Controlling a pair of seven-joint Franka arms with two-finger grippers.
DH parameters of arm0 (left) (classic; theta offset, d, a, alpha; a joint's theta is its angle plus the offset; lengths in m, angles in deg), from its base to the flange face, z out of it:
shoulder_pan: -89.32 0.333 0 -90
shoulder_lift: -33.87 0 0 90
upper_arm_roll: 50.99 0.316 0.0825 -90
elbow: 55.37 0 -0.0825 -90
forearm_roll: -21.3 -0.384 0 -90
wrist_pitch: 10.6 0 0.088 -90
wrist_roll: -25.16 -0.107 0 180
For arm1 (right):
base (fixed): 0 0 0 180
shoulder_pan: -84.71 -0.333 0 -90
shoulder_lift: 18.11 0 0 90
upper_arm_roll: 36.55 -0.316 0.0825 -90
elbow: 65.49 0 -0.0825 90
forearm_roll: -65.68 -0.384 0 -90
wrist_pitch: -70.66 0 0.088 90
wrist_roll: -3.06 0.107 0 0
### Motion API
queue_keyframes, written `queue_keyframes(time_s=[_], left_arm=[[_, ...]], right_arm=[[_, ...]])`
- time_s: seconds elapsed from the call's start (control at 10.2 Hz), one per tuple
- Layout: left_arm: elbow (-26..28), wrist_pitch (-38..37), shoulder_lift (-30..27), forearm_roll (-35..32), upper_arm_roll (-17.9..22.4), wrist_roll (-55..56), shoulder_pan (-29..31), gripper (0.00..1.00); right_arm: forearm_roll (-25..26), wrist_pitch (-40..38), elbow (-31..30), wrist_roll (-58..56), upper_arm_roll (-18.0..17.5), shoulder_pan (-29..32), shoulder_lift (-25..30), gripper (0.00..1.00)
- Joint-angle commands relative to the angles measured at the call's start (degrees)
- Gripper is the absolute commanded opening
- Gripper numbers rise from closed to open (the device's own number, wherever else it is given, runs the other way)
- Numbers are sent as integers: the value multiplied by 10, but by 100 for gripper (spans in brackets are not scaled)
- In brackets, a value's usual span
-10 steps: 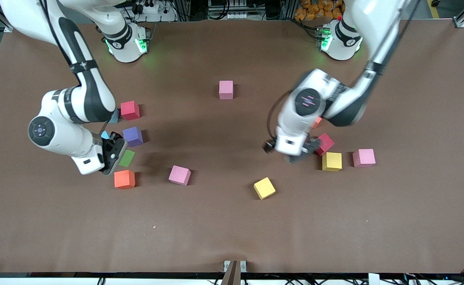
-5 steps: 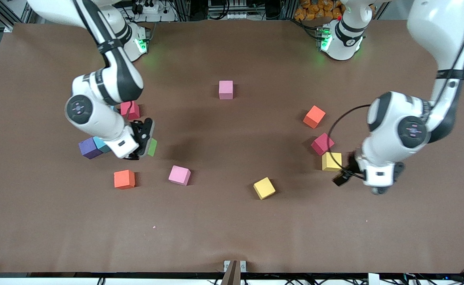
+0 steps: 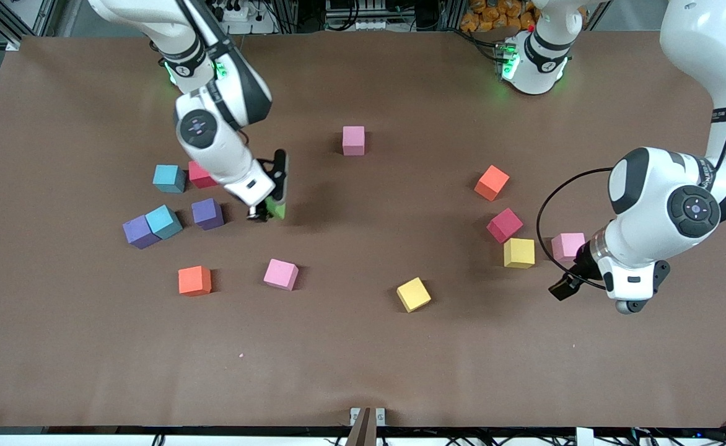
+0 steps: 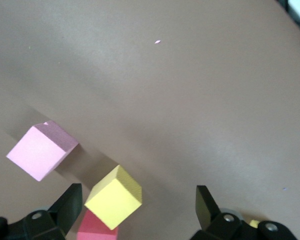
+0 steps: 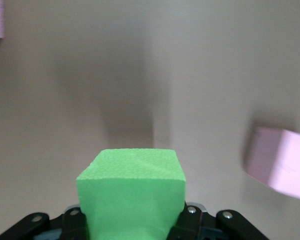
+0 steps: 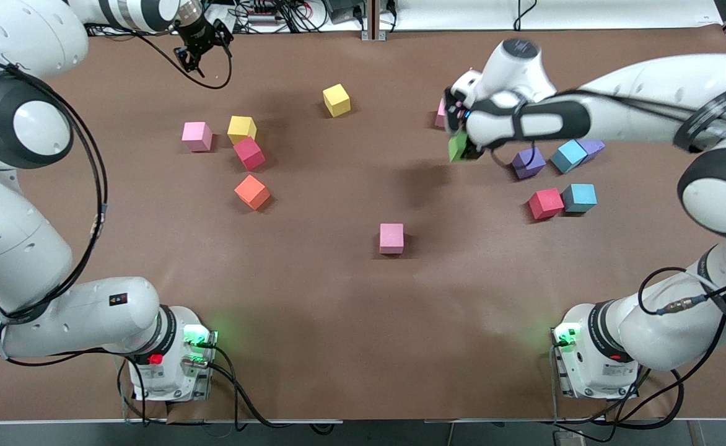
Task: Form number 2 with 11 blocks
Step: 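Place the pink cube with the left gripper while the right gripper carries green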
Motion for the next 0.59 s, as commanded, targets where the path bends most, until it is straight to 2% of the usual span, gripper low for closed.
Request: queue_keyframes(time_s=[0.0,0.2,0.49], left_arm=[[-8,-26,4,-4,-6,-41,10,100],[-9,-35,2,-6,-7,-45,10,100],[-10,-49,1,-4,-13,-56,5,100]], right_arm=[[0,4,-27,62,7,-96,22,27],[2,12,-26,109,7,-161,0,28],[7,9,-27,115,6,-171,-14,28]])
